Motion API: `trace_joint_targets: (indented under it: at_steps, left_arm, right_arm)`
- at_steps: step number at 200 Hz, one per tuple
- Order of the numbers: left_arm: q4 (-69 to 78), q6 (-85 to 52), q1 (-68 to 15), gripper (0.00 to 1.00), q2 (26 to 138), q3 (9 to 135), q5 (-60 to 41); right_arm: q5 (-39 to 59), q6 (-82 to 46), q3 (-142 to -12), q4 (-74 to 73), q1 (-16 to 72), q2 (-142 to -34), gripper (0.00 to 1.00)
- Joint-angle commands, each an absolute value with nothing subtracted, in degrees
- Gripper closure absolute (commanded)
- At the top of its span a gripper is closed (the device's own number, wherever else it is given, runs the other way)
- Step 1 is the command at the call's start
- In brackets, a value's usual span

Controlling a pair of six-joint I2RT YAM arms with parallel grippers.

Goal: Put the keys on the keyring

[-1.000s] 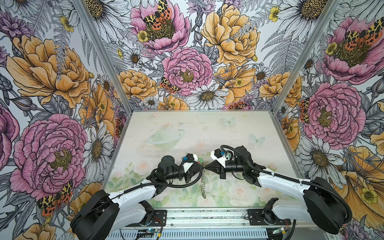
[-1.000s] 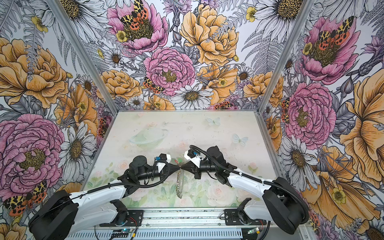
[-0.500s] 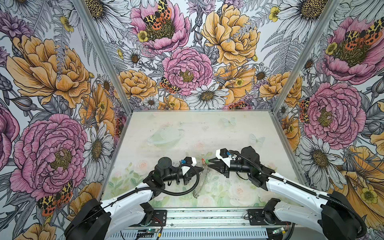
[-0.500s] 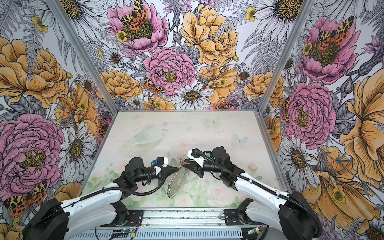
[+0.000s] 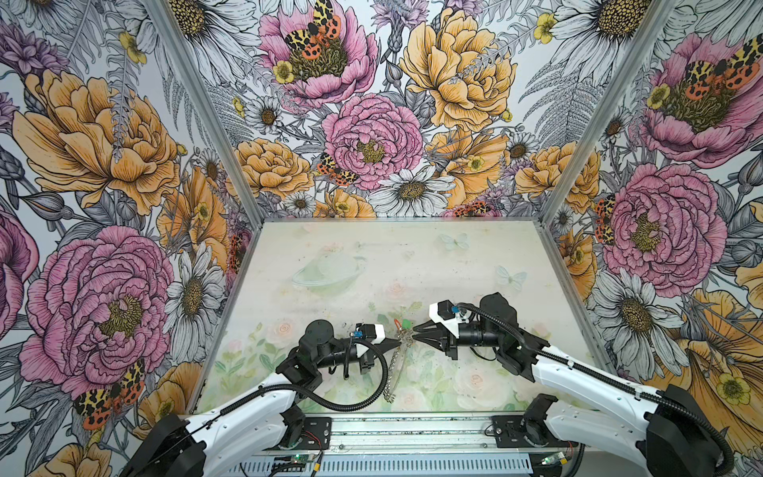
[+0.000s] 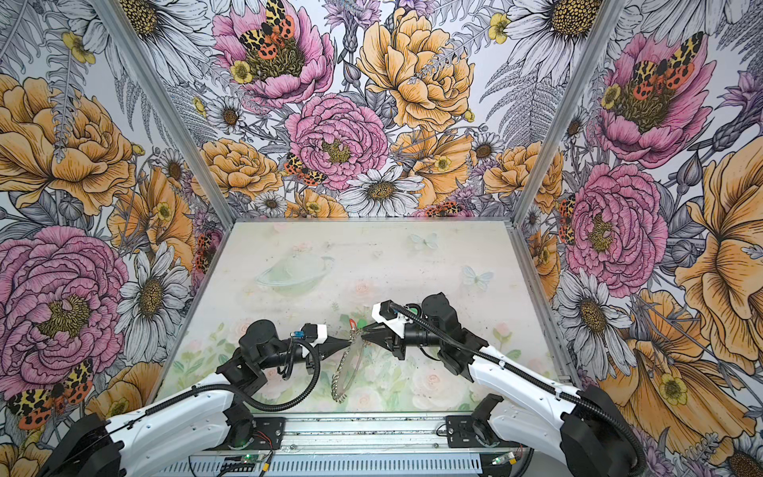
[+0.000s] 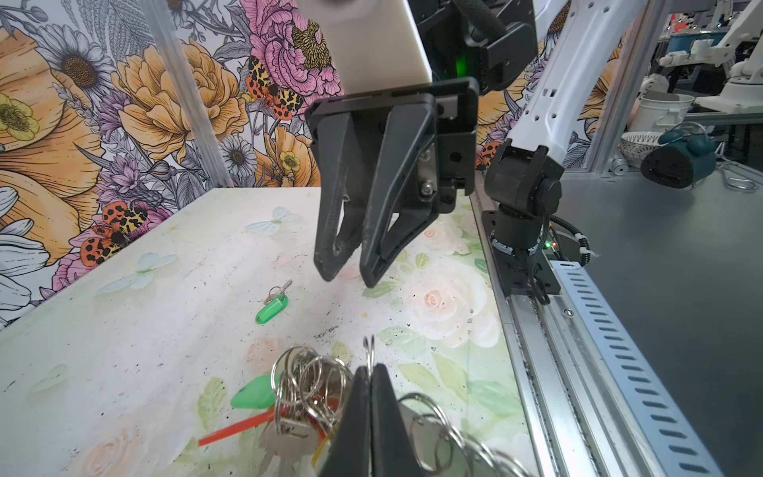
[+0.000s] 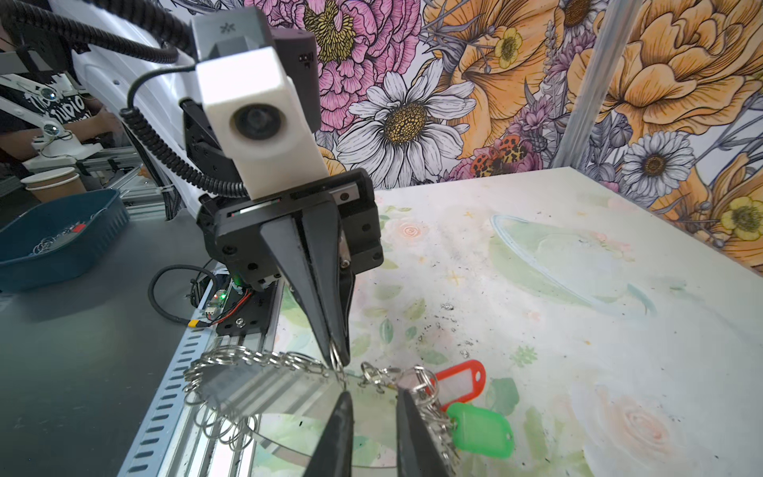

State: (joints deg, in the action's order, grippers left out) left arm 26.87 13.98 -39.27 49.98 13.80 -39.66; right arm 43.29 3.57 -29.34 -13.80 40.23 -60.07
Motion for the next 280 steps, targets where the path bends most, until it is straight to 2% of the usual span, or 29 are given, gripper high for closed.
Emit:
trace_joint_targets:
  at_steps: [1, 204, 280]
  left_arm:
    - [30.52, 14.78, -39.46, 1.0, 49.57, 13.51, -41.92]
    - [33.04, 12.73, -39.45, 1.0, 51.32, 13.55, -44.92]
    - [31.52, 13.28, -39.38, 1.0, 51.06, 13.62, -43.4]
  right_arm:
    - [45.89, 4.13, -30.23, -13.23, 40.74, -60.99, 0.81]
    - [46.16, 4.57, -32.75, -15.73, 44.33, -66.16, 0.82]
    - [43.1, 8.0, -34.56, -9.13, 44.64, -66.07, 0.97]
